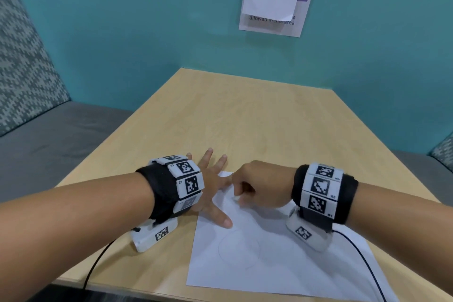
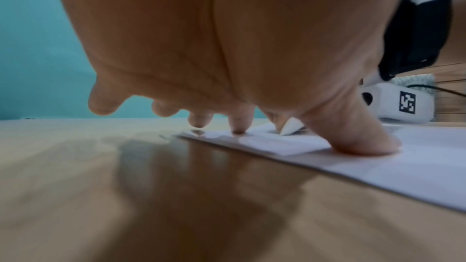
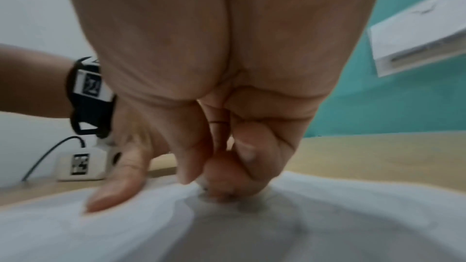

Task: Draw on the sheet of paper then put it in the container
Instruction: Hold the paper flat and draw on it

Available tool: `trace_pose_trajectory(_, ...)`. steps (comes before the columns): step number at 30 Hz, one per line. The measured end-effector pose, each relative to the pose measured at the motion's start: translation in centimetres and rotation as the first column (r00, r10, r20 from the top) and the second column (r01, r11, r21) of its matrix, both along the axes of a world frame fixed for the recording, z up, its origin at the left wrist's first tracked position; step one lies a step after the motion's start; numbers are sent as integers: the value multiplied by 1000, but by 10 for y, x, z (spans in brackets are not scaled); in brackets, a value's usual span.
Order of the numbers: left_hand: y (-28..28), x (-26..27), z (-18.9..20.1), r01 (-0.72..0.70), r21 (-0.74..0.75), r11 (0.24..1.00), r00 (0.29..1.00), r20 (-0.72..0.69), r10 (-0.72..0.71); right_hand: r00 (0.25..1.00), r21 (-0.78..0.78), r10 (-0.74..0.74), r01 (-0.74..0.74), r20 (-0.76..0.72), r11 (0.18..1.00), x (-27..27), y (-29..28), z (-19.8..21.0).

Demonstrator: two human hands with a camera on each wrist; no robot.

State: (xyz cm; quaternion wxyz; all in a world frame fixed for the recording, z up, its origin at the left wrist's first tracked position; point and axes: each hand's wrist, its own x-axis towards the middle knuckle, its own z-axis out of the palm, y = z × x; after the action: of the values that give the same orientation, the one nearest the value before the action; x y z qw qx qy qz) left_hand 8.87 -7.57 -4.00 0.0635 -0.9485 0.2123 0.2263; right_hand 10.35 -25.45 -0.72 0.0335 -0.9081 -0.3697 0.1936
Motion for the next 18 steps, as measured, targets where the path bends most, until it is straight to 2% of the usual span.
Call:
trace_pose_trajectory(4,-1,-1,1,-1,17,1000,1000,-1,1,989,-1,-125,125,84,992,14,-8,8)
trace_pose_trajectory(8,0,-4,1,7,-44,999,1000,6,-7,999,3,28,-28,-28,1000,-16,6,0)
trace_pose_trajectory(12,0,-2,-1,-1,-7,1000,1000,4,1,995,21,-80,79,58,997,5,-2,7)
trace_pose_trajectory(16,2,-2,-3,3,-56,998,1000,16,-2,999,18,48,-47,-13,999,-19,6,-3)
trace_pose_trajectory(18,2,-1,-5,12,-59,998,1000,17,-11,999,37,31,-31,7,999,-14,3,-3)
